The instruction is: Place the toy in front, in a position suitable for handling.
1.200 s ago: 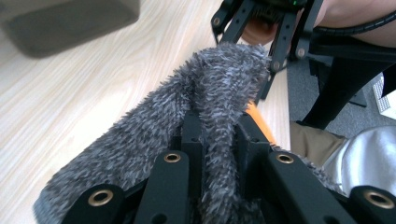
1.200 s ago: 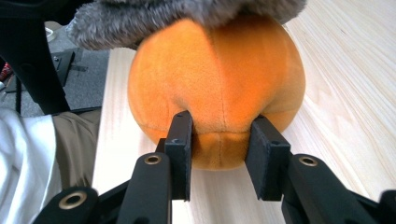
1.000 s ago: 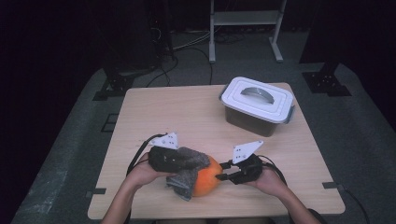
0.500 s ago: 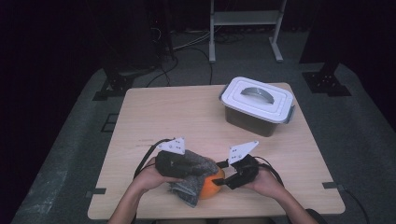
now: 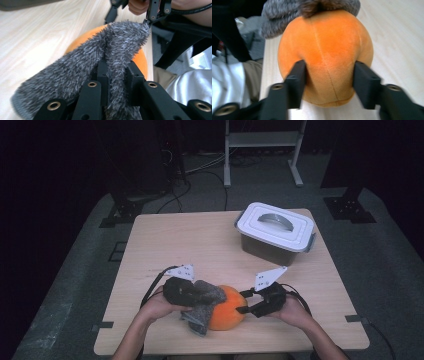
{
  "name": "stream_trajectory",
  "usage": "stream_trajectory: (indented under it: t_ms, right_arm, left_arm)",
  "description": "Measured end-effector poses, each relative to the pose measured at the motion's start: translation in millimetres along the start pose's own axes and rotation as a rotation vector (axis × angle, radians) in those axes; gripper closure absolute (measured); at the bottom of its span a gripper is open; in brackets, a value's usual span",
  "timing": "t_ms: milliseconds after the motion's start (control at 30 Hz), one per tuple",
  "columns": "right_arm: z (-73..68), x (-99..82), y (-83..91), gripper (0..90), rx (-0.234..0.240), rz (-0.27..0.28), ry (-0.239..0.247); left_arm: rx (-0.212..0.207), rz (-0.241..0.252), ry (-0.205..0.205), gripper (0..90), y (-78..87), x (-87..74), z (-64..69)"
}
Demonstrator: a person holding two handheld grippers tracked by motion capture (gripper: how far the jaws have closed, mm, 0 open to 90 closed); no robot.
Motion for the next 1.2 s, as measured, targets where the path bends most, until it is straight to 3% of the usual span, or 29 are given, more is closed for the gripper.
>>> stream_trajectory:
  t_ms: [133,267,333,500,600,733,1000,1200]
  right_arm:
    - [0.8,1.5,2.7,26.9,0.038,0.019,-0.056]
    - [-3.2,1.8,-2.2,20.6,0.066,0.008,-0.053]
    - [-5.5,-0.4,-6.9,20.1,0.069,-0.005,-0.049]
    - [-6.3,-1.4,-9.0,38.3,0.025,-0.003,-0.016]
    - [-8.8,2.9,-7.9,42.1,0.016,0.015,0.012]
    - [-13.2,4.9,-7.6,45.0,0.001,0.007,0.082]
    - [-12.4,2.3,-1.0,47.0,-0.002,-0.010,0.098]
    - [-11.8,2.6,1.4,47.2,-0.007,-0.014,0.105]
  left_arm:
    - [-0.038,-0.007,-0.020,76.7,-5.5,0.1,11.2]
    - [-0.078,-0.039,-0.051,76.7,-12.4,-0.7,23.7]
    - [-0.073,-0.038,-0.054,76.6,-13.8,-0.6,25.3]
    - [-0.035,-0.015,-0.066,76.6,-8.6,7.3,20.3]
    - [-0.017,0.012,-0.079,76.6,-6.3,18.3,18.8]
    - [-0.004,0.006,-0.098,76.5,-7.2,24.4,17.8]
    - [0.008,0.016,-0.062,76.6,0.2,5.1,8.4]
    - [0.054,-0.039,-0.048,76.4,11.0,-17.5,-0.5]
Point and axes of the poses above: each handheld gripper's, and its own axes: y roughly backward along the jaws, x roughly out of its top, z roughly to its right, the point moved 10 cm from there along -y, roughly forward along the jaws, and after that the axes turned 4 degrees about -y, right-handed, at the moved point
